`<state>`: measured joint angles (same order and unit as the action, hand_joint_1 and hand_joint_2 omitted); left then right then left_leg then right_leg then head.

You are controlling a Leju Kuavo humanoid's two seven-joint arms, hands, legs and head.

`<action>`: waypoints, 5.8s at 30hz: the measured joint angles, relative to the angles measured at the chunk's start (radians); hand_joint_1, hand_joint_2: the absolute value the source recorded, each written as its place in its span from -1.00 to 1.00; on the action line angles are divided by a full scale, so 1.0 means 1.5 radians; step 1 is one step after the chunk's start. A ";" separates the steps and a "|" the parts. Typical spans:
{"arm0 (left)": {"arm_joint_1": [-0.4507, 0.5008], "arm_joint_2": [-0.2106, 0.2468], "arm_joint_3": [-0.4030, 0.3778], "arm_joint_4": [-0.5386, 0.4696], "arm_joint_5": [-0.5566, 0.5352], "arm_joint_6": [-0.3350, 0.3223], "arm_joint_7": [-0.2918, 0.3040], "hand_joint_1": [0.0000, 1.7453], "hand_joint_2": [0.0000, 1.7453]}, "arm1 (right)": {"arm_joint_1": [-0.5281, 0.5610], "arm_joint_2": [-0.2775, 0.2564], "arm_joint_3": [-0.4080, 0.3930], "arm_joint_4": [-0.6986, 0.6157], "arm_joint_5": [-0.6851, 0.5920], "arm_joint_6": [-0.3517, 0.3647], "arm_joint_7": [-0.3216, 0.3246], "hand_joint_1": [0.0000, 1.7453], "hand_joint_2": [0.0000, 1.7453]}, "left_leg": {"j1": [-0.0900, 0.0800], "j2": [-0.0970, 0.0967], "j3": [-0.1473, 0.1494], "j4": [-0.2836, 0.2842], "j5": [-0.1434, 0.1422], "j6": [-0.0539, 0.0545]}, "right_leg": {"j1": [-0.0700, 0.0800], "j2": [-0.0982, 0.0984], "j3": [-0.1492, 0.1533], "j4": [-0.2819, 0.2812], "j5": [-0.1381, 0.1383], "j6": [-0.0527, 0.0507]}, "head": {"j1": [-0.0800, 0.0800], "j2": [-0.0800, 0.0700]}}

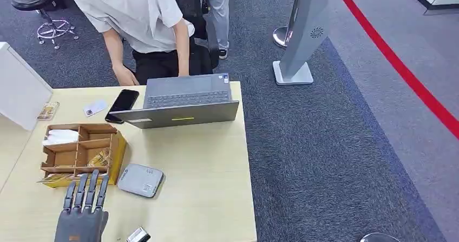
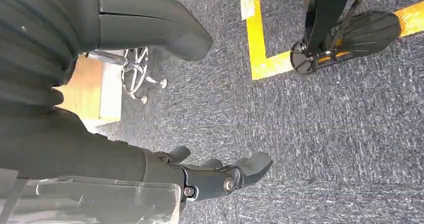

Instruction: Pass the card to the sensor for recognition and then transmit it.

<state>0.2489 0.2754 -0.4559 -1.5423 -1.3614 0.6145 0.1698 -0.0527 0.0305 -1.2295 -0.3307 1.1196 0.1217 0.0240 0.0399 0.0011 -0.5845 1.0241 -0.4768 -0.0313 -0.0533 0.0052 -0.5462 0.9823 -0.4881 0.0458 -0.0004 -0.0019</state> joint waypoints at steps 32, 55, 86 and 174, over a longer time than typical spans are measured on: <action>-0.055 -0.012 0.146 0.093 0.057 -0.130 -0.056 -1.00 1.00 | -0.024 -0.004 0.025 0.011 0.023 -0.012 0.011 -1.00 1.00 | 0.000 0.000 0.000 0.000 0.000 0.000 | 0.000 0.000 0.000 0.000 0.000 0.000 | 0.000 0.000; -0.050 -0.057 0.162 0.051 0.037 -0.018 -0.090 -1.00 1.00 | -0.022 -0.006 0.039 0.018 0.011 -0.014 0.011 -1.00 1.00 | 0.000 0.000 0.000 0.000 0.000 0.000 | 0.000 0.000 0.000 0.000 0.000 0.000 | 0.000 0.000; -0.049 -0.064 0.165 0.041 0.045 -0.005 -0.097 -1.00 1.00 | -0.022 -0.009 0.040 0.021 0.011 -0.016 0.011 -1.00 1.00 | 0.000 0.000 0.000 0.000 0.000 0.000 | 0.000 0.000 0.000 0.000 0.000 0.000 | 0.000 0.000; -0.182 -0.113 0.249 0.256 0.068 0.030 -0.165 -1.00 1.00 | -0.069 -0.010 0.163 0.040 -0.014 -0.023 0.049 -1.00 1.00 | 0.000 0.000 0.000 0.000 0.001 0.000 | 0.000 0.000 0.001 0.000 0.000 0.000 | -0.001 0.000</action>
<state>-0.0244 0.1060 -0.0828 -1.1589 -1.2596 0.6592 -0.0774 -0.1568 0.0156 -0.9850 -0.2712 1.0979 0.0874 0.0969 0.0399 0.0008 -0.5838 1.0242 -0.4756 -0.0306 -0.0532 0.0050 -0.5453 0.9826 -0.4874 0.0456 -0.0019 -0.0019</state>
